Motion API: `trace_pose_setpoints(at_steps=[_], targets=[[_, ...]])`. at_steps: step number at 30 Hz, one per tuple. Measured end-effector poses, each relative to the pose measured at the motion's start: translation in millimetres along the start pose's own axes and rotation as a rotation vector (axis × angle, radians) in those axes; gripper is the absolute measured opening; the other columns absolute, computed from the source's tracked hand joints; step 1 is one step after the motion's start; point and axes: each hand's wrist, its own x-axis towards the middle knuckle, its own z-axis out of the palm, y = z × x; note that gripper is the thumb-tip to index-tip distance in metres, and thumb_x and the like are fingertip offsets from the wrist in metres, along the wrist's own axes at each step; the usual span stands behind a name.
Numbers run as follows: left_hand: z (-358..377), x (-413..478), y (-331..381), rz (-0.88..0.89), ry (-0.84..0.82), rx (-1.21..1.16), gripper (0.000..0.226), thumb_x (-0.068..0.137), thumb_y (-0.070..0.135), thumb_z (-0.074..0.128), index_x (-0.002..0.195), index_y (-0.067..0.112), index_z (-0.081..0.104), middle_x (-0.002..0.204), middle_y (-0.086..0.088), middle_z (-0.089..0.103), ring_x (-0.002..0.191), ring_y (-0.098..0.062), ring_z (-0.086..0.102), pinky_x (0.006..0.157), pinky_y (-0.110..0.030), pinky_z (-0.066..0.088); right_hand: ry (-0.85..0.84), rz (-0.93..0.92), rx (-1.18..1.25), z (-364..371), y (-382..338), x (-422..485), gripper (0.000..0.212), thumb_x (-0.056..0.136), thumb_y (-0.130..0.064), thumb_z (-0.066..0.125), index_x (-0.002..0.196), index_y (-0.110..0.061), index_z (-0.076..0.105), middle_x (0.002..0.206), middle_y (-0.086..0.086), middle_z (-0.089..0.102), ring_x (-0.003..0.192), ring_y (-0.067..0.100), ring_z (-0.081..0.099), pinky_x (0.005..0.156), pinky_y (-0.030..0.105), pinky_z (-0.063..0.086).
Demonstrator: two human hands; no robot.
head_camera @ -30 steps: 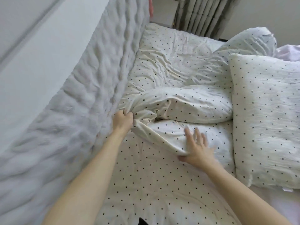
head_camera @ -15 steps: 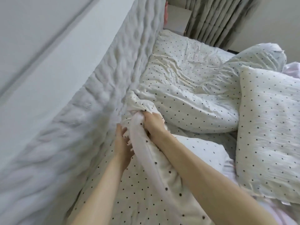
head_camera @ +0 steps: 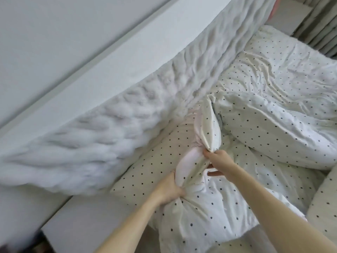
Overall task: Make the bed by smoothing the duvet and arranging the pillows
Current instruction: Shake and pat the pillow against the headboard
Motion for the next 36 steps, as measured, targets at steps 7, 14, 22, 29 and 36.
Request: trace_pose_setpoints(at_steps=[7, 14, 22, 29, 36], targets=[[-69.7, -42.7, -66.6, -0.096, 0.194, 0.614, 0.019, 0.079, 0.017, 0.048, 0.095, 0.028, 0.048, 0.089, 0.003, 0.056, 0.080, -0.024, 0.055, 0.061, -0.032, 0.040, -0.045, -0.069, -0.284, 61.3, 4.2, -18.4, 0.104, 0.070, -0.073, 0.074, 0.144, -0.012, 0.032, 0.106, 0.003, 0.058, 0.084, 0.022, 0.073, 0.059, 0.042, 0.064], [-122.7, -50.3, -120.8, -0.008, 0.403, 0.747, 0.037, 0.083, 0.016, 0.051, 0.119, 0.025, 0.053, 0.101, -0.009, 0.069, 0.083, -0.033, 0.065, 0.058, -0.031, 0.040, 0.134, -0.243, 0.141, 144.3, -54.9, -14.5, 0.023, 0.090, -0.030, 0.062, 0.082, -0.009, 0.059, 0.088, 0.012, 0.065, 0.075, 0.031, 0.069, 0.069, 0.047, 0.062], [-146.7, -3.1, -143.9, 0.018, 0.780, 0.763, 0.050, 0.091, 0.015, 0.054, 0.139, 0.018, 0.042, 0.120, -0.012, 0.066, 0.104, -0.035, 0.068, 0.077, -0.044, 0.055, -0.085, -0.167, -0.134, 215.9, -96.0, 62.7, 0.073, 0.086, -0.054, 0.067, 0.141, -0.010, 0.047, 0.135, 0.007, 0.057, 0.116, 0.027, 0.059, 0.083, 0.041, 0.052], [-83.5, 69.3, -168.3, 0.402, 0.653, 0.746, 0.061, 0.094, 0.026, 0.042, 0.154, 0.023, 0.034, 0.161, -0.011, 0.027, 0.146, -0.034, 0.026, 0.112, -0.056, 0.034, 0.164, -0.432, -0.511, 194.4, 39.9, 66.2, 0.063, 0.096, -0.043, 0.056, 0.154, -0.031, 0.034, 0.159, -0.002, 0.035, 0.146, 0.022, 0.032, 0.114, 0.038, 0.032], [-69.2, 112.9, -167.7, 0.107, 0.389, 0.784, 0.061, 0.095, 0.048, 0.038, 0.154, 0.046, 0.023, 0.166, 0.001, 0.010, 0.149, -0.042, 0.008, 0.119, -0.060, 0.017, -0.009, -0.122, -1.094, 156.5, 161.5, 42.5, 0.100, 0.072, -0.092, 0.038, 0.146, -0.061, -0.021, 0.159, -0.013, -0.039, 0.149, 0.028, -0.033, 0.106, 0.081, 0.007]])
